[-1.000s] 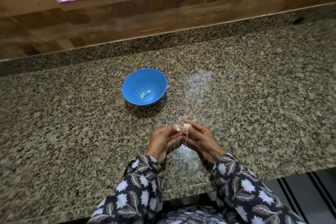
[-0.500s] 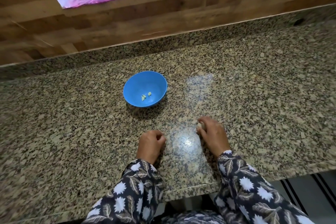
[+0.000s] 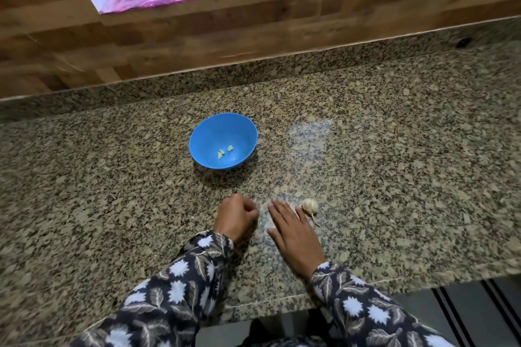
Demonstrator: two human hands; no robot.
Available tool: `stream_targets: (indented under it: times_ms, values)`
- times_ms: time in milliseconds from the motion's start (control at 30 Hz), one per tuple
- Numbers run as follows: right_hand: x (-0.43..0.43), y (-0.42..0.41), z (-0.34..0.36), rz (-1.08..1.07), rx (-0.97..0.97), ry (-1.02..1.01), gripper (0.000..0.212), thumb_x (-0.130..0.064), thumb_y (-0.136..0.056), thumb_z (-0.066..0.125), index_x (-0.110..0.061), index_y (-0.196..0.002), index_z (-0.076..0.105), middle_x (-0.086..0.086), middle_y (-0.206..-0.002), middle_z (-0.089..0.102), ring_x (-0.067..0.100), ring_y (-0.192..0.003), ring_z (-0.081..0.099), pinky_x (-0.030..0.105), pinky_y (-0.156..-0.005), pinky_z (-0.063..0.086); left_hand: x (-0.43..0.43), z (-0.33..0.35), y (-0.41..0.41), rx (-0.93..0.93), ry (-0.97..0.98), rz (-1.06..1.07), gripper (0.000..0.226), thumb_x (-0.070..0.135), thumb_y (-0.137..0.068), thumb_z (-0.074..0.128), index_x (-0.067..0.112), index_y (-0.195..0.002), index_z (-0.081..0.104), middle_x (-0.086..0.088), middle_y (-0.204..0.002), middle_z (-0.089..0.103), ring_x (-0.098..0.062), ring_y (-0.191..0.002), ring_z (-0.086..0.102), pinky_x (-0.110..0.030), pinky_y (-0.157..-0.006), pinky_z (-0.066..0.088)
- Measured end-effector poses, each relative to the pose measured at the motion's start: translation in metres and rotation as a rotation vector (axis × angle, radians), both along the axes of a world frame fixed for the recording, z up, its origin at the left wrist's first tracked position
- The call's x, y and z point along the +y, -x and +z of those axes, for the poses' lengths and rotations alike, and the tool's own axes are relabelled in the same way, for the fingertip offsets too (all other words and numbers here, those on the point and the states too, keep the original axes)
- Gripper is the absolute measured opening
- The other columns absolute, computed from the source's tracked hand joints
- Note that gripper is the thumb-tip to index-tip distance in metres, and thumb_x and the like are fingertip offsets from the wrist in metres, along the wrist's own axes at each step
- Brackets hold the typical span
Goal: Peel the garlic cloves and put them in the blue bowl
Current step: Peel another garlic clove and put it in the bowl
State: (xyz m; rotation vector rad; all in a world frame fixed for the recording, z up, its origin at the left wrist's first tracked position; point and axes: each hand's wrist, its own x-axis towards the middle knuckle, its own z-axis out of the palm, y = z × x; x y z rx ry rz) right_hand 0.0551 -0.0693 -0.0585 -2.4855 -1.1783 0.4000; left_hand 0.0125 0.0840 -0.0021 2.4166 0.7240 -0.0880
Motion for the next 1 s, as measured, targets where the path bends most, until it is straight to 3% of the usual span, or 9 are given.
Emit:
stream_targets:
  times_ms: [100, 200, 300, 367, 500, 700, 767, 867, 1000]
  values:
    - [0.000, 0.002, -0.005, -0.016, -0.060, -0.046, 0.060, -0.052, -0.094, 0.006, -0.021, -0.146, 0.009, -0.009, -0.153, 0.009, 0.007, -0.141, 0.004, 0.025, -0.111, -0.010, -0.002, -0.003, 0.001, -0.004, -0.100, -0.033, 0.011, 0.018, -0.087, 0.064, 0.013, -0.091, 0.073, -0.002, -0.089, 0.071, -0.014, -0.081, 0.063, -0.026, -0.080, 0.051]
    - [0.000, 0.002, -0.004, -0.013, -0.042, -0.055, 0.064, -0.055, -0.090, -0.003, -0.022, -0.144, 0.004, -0.010, -0.152, 0.005, 0.004, -0.140, -0.001, 0.024, -0.111, -0.012, -0.008, -0.003, 0.002, -0.018, -0.197, -0.109, 0.014, 0.017, -0.091, 0.057, 0.011, -0.091, 0.070, -0.004, -0.087, 0.069, -0.015, -0.077, 0.062, -0.027, -0.077, 0.053]
    - [0.001, 0.001, -0.003, -0.014, 0.005, -0.070, 0.057, -0.052, -0.092, 0.007, -0.028, -0.143, 0.001, -0.016, -0.150, -0.001, 0.000, -0.140, -0.005, 0.023, -0.113, -0.011, -0.012, -0.005, 0.004, -0.026, -0.232, -0.181, 0.017, 0.013, -0.094, 0.049, 0.008, -0.089, 0.065, -0.006, -0.086, 0.065, -0.015, -0.073, 0.056, -0.030, -0.076, 0.053]
    - [0.002, 0.001, 0.001, -0.106, 0.125, -0.218, 0.051, -0.046, -0.096, 0.023, -0.029, -0.144, 0.020, -0.016, -0.149, 0.017, -0.001, -0.139, 0.012, 0.022, -0.115, 0.003, -0.007, -0.006, 0.006, -0.032, -0.127, -0.117, 0.014, 0.016, -0.091, 0.056, 0.010, -0.088, 0.069, -0.004, -0.085, 0.068, -0.015, -0.075, 0.059, -0.029, -0.077, 0.052]
    - [0.009, -0.007, 0.022, -0.273, 0.485, -0.515, 0.027, -0.021, -0.090, 0.058, -0.017, -0.116, 0.064, -0.004, -0.115, 0.065, 0.001, -0.103, 0.058, 0.012, -0.091, 0.043, 0.001, -0.004, 0.017, -0.214, 0.219, 0.078, 0.007, 0.018, -0.079, 0.073, 0.015, -0.085, 0.076, 0.004, -0.079, 0.073, -0.008, -0.072, 0.067, -0.021, -0.071, 0.054]
    - [0.012, -0.026, 0.034, -0.177, 0.736, -0.486, 0.015, -0.014, -0.078, 0.070, -0.010, -0.092, 0.073, -0.003, -0.085, 0.071, -0.001, -0.075, 0.064, 0.016, -0.072, 0.050, -0.001, -0.003, 0.028, -0.298, -0.010, -0.187, 0.010, 0.020, -0.084, 0.069, 0.014, -0.091, 0.074, 0.001, -0.079, 0.072, -0.005, -0.065, 0.062, -0.004, -0.058, 0.044]
    - [0.011, -0.029, 0.038, -0.101, 0.588, -0.399, 0.016, -0.016, -0.079, 0.070, -0.009, -0.093, 0.073, 0.001, -0.085, 0.073, 0.002, -0.070, 0.064, 0.010, -0.067, 0.048, -0.003, -0.004, 0.030, -0.304, -0.074, -0.298, 0.010, 0.015, -0.086, 0.066, 0.010, -0.090, 0.073, -0.002, -0.076, 0.070, -0.004, -0.060, 0.056, -0.002, -0.054, 0.038]
    - [0.010, -0.027, 0.043, 0.029, 0.180, -0.397, 0.019, -0.020, -0.082, 0.065, -0.009, -0.095, 0.072, 0.003, -0.082, 0.073, 0.007, -0.068, 0.066, 0.000, -0.059, 0.042, -0.008, 0.001, 0.028, -0.195, 0.180, -0.130, 0.011, 0.017, -0.088, 0.063, 0.011, -0.087, 0.072, 0.004, -0.063, 0.063, -0.004, -0.051, 0.048, -0.008, -0.046, 0.035]
    - [0.011, -0.030, 0.039, 0.234, -0.166, -0.438, 0.031, -0.032, -0.086, 0.046, -0.019, -0.078, 0.073, -0.007, -0.060, 0.066, 0.003, -0.051, 0.059, 0.003, -0.047, 0.041, 0.000, 0.008, 0.026, 0.008, 1.039, 0.283, 0.014, 0.003, -0.088, 0.058, -0.008, -0.090, 0.065, -0.006, -0.065, 0.061, -0.011, -0.053, 0.052, -0.016, -0.045, 0.043]
